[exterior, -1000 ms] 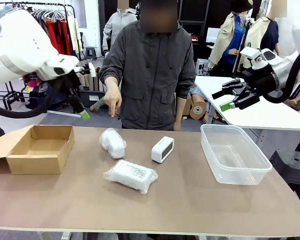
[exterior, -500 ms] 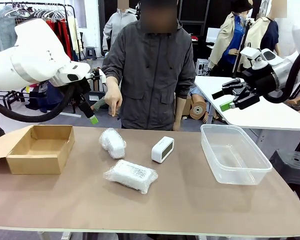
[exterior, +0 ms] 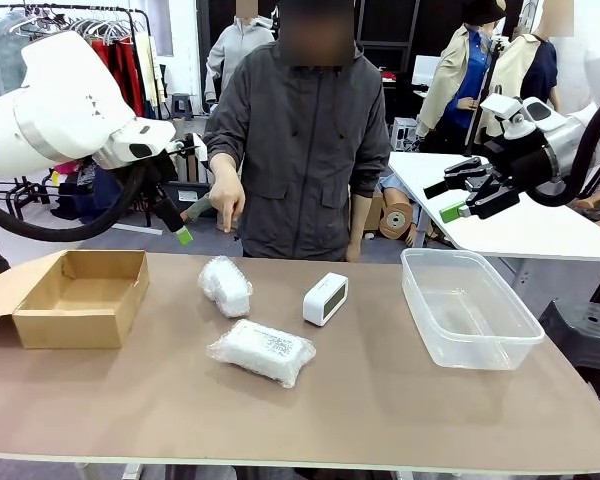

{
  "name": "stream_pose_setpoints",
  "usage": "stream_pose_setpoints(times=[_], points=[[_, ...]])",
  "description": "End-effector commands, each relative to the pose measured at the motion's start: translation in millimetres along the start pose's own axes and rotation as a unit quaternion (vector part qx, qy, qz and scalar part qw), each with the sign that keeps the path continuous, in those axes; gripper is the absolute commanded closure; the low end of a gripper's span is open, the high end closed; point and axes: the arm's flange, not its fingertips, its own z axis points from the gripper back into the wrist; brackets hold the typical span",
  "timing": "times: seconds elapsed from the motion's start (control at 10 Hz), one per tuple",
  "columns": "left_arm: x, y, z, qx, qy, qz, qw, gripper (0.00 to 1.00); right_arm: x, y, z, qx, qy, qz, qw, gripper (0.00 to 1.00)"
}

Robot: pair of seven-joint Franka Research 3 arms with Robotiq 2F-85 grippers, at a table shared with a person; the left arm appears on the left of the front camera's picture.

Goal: Separate and place wrapped and unwrapped clocks.
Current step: Pick up the Digital clock indicated by the person.

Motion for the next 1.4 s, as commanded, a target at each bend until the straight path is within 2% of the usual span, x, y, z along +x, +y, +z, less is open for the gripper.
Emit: stream_pose_setpoints(times=[0.0, 0.3, 0.5, 0.6, 0.8, 0.9, 1.0, 1.1, 1.2, 1.3], points=[[31, -20, -7, 0.052, 0.070, 0.134, 0.987, 0.00, 1, 0, 1, 0.000, -0.003, 0.002, 1.000, 0.00], [65, -38, -16, 0.047, 0.096, 0.261, 0.959, 0.00, 1, 0, 1, 0.000, -0.003, 0.002, 1.000, 0.00], [87, -29, -34, 0.004, 0.088, 0.345, 0.935, 0.00, 1, 0, 1, 0.000, -0.003, 0.002, 1.000, 0.00], [98, -20, -45, 0.000, 0.083, 0.405, 0.911, 0.00, 1, 0, 1, 0.000, -0.003, 0.002, 1.000, 0.00], [108, -8, -60, 0.031, 0.022, 0.479, 0.877, 0.00, 1, 0, 1, 0.000, -0.003, 0.002, 1.000, 0.00], [109, -1, -70, 0.065, 0.012, 0.508, 0.859, 0.00, 1, 0, 1, 0.000, -0.003, 0.002, 1.000, 0.00], [108, 8, -80, 0.091, 0.024, 0.526, 0.845, 0.00, 1, 0, 1, 0.000, -0.003, 0.002, 1.000, 0.00], [106, 13, -87, 0.107, 0.037, 0.533, 0.839, 0.00, 1, 0, 1, 0.000, -0.003, 0.002, 1.000, 0.00], [103, 17, -92, 0.105, 0.046, 0.532, 0.839, 0.00, 1, 0, 1, 0.000, -0.003, 0.002, 1.000, 0.00], [101, 19, -91, 0.104, 0.046, 0.519, 0.847, 0.00, 1, 0, 1, 0.000, -0.003, 0.002, 1.000, 0.00]])
